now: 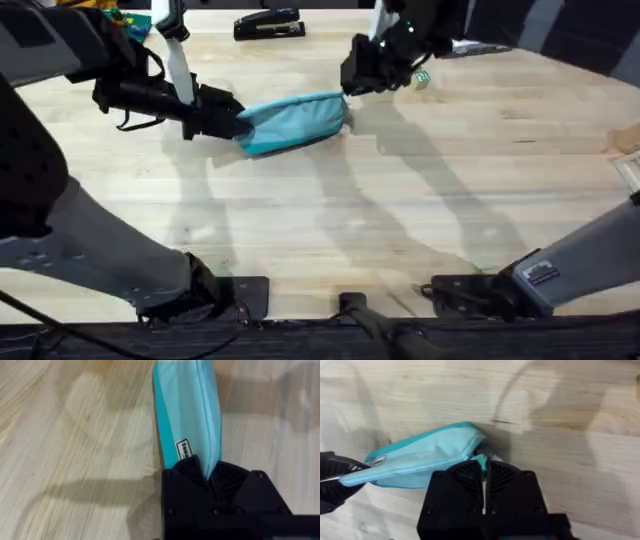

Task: Unzip the bag, pick up the pens from the table one at a time and place them inside, then zip the bag closed.

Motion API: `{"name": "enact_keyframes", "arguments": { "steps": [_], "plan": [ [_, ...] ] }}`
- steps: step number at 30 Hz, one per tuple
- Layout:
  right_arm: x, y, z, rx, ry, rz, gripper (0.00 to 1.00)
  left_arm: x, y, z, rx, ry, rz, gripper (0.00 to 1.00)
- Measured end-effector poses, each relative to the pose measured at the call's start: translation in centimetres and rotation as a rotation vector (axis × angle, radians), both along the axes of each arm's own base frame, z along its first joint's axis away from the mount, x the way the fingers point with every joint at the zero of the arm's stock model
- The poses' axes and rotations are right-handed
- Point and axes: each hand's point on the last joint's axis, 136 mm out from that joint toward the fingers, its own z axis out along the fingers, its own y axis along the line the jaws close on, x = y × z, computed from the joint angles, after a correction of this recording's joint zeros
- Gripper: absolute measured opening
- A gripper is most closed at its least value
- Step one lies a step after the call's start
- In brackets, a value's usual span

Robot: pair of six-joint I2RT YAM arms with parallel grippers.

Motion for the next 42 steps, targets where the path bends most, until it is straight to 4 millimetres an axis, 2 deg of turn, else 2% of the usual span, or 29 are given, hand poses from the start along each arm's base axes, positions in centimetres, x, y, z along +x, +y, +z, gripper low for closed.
{"name": "enact_keyframes", "arguments": {
  "steps": [6, 16, 18, 22, 23, 24, 28, 29, 32, 38, 42],
  "plan": [
    [0.0, -1.1, -1.9, 0.006, 0.050, 0.000, 0.033, 0.0, -0.2, 0.1, -0.004, -0.001, -0.003, 0.043],
    [0.6, -1.8, -1.9, 0.023, 0.048, -0.007, 0.036, 0.0, -0.5, 0.2, -0.014, -0.006, -0.010, 0.042],
    [1.2, -3.2, -1.9, -0.038, 0.019, -0.033, 0.285, -0.1, -0.3, -0.1, 0.006, 0.001, -0.011, 0.042],
    [3.0, -8.1, -0.3, -0.132, -0.057, -0.141, 0.854, -0.2, 1.0, -0.6, 0.040, 0.014, 0.012, 0.042],
    [3.1, -8.9, 0.5, -0.148, -0.079, -0.153, 0.963, -0.2, 1.2, -0.7, 0.044, 0.016, 0.015, 0.042],
    [3.1, -9.3, 1.4, -0.157, -0.100, -0.160, 0.990, -0.2, 1.3, -0.7, 0.046, 0.016, 0.017, 0.042],
    [1.6, -9.3, 5.1, -0.161, -0.161, -0.147, 0.996, -0.2, 1.3, -0.7, 0.050, 0.018, 0.016, 0.042],
    [0.2, -9.0, 7.6, -0.162, -0.205, -0.118, 0.996, -0.2, 1.3, -0.7, 0.051, 0.018, 0.016, 0.042],
    [-1.0, -8.6, 9.7, -0.165, -0.253, -0.073, 0.997, -0.2, 1.3, -0.7, 0.052, 0.015, 0.016, 0.042],
    [-3.5, -7.5, 12.5, -0.165, -0.312, 0.014, 0.997, 0.0, 1.4, -0.8, 0.058, 0.006, 0.016, 0.042],
    [-5.3, -6.8, 13.1, -0.170, -0.308, 0.061, 0.997, 0.0, 1.4, -0.8, 0.059, 0.006, 0.016, 0.042]
  ]
}}
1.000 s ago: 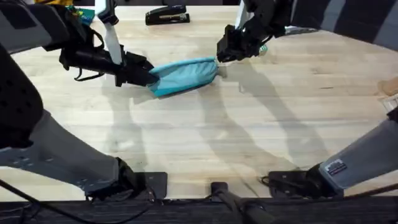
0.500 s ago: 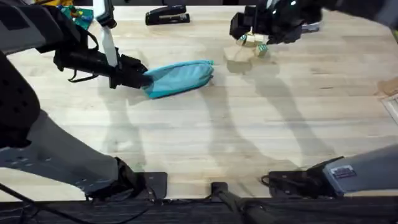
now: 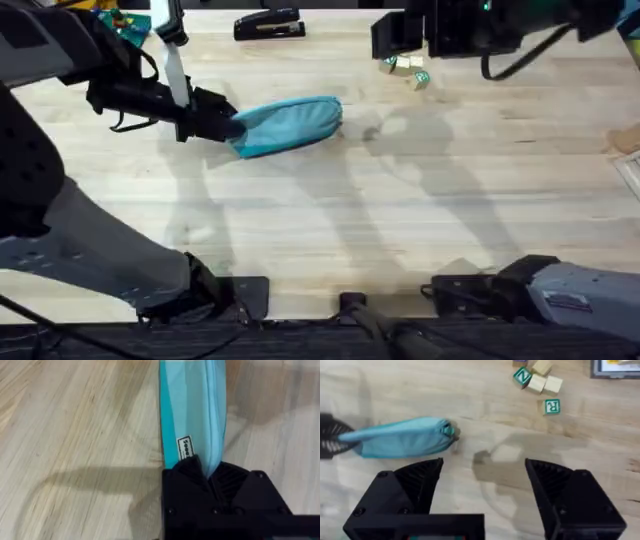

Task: Unzip the bag, pick up the pens from the table one at a time and place them inside, then zip the bag closed.

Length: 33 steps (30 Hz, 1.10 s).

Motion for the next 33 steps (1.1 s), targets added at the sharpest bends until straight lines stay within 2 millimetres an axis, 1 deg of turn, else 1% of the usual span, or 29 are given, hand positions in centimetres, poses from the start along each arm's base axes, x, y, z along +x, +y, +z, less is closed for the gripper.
{"name": "enact_keyframes", "arguments": {
  "steps": [2, 4, 6, 8, 9, 11, 26, 27, 29, 33],
  "plan": [
    [-0.7, 0.5, 0.2, -0.003, 0.002, 0.022, 0.998, 0.0, 0.0, 0.0, 0.000, 0.000, 0.000, 0.052],
    [-1.3, 0.9, 0.3, -0.006, 0.005, 0.042, 0.998, 0.1, 0.0, 0.0, 0.002, -0.005, -0.001, 0.324],
    [-1.6, 1.3, 0.3, -0.009, 0.008, 0.058, 0.998, 0.1, 0.0, 0.0, 0.002, -0.004, 0.000, 0.664],
    [-1.8, 1.4, 0.2, -0.012, 0.012, 0.063, 0.998, 0.1, 0.0, 0.0, 0.001, -0.001, 0.002, 0.945],
    [-1.8, 1.3, 0.2, -0.012, 0.013, 0.062, 0.998, 0.0, 0.0, 0.0, 0.001, -0.001, 0.002, 0.978],
    [-1.8, 1.3, 0.2, -0.013, 0.014, 0.062, 0.998, 0.1, 0.0, 0.0, 0.001, -0.001, 0.002, 0.991],
    [-1.8, 1.3, 0.2, -0.013, 0.014, 0.062, 0.998, 0.4, 0.2, 0.2, 0.011, -0.027, 0.002, 0.996],
    [-1.8, 1.3, 0.2, -0.013, 0.015, 0.062, 0.998, 0.4, 0.2, 0.5, 0.015, -0.038, 0.002, 0.996],
    [-1.8, 1.3, 0.2, -0.013, 0.014, 0.062, 0.998, 0.5, 0.2, 1.7, 0.033, -0.079, 0.002, 0.996],
    [-1.8, 1.3, 0.2, -0.013, 0.015, 0.062, 0.998, 0.2, 0.2, 5.9, 0.080, -0.199, 0.019, 0.996]
  ]
}}
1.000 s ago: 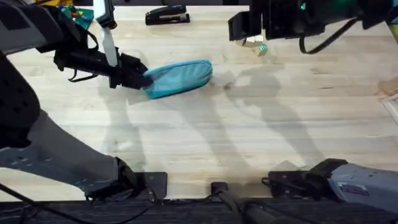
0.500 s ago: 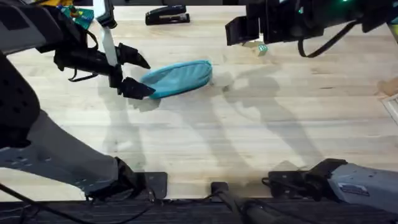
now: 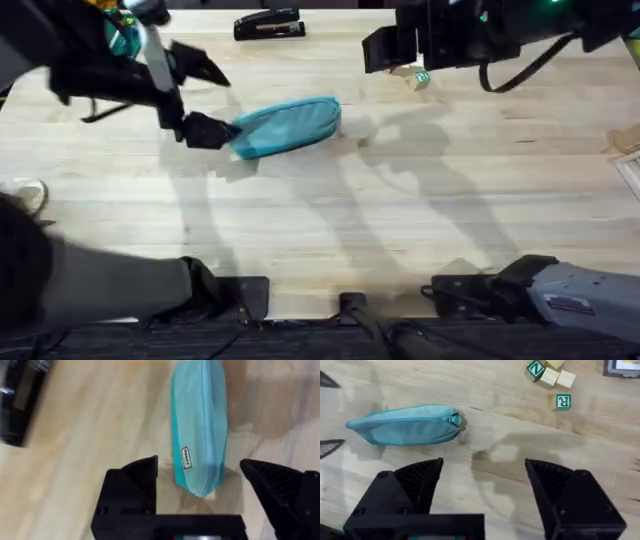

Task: Unzip the bag, pick up the pens from the table one at a time and place them inside, then zip the bag closed.

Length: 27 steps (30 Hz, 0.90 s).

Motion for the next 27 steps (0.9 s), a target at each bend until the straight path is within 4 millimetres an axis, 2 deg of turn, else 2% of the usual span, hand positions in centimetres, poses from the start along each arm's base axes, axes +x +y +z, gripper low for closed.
{"name": "enact_keyframes", "arguments": {
  "steps": [6, 13, 21, 27],
  "plan": [
    [0.0, 0.0, 0.0, 0.000, 0.000, 0.000, 0.997, -1.5, -0.5, 6.4, 0.045, -0.155, 0.071, 0.995],
    [0.0, 0.0, 0.1, 0.001, -0.002, 0.000, 0.997, -4.3, -0.4, 11.5, 0.031, -0.143, 0.335, 0.995],
    [-0.8, -0.5, 2.2, 0.031, -0.057, 0.000, 0.998, -7.9, -0.1, 14.6, -0.062, -0.065, 0.651, 0.995],
    [-1.7, -0.9, 4.0, 0.057, -0.107, 0.000, 0.998, -11.9, -1.2, 13.9, -0.105, 0.061, 0.739, 0.996]
  ]
}}
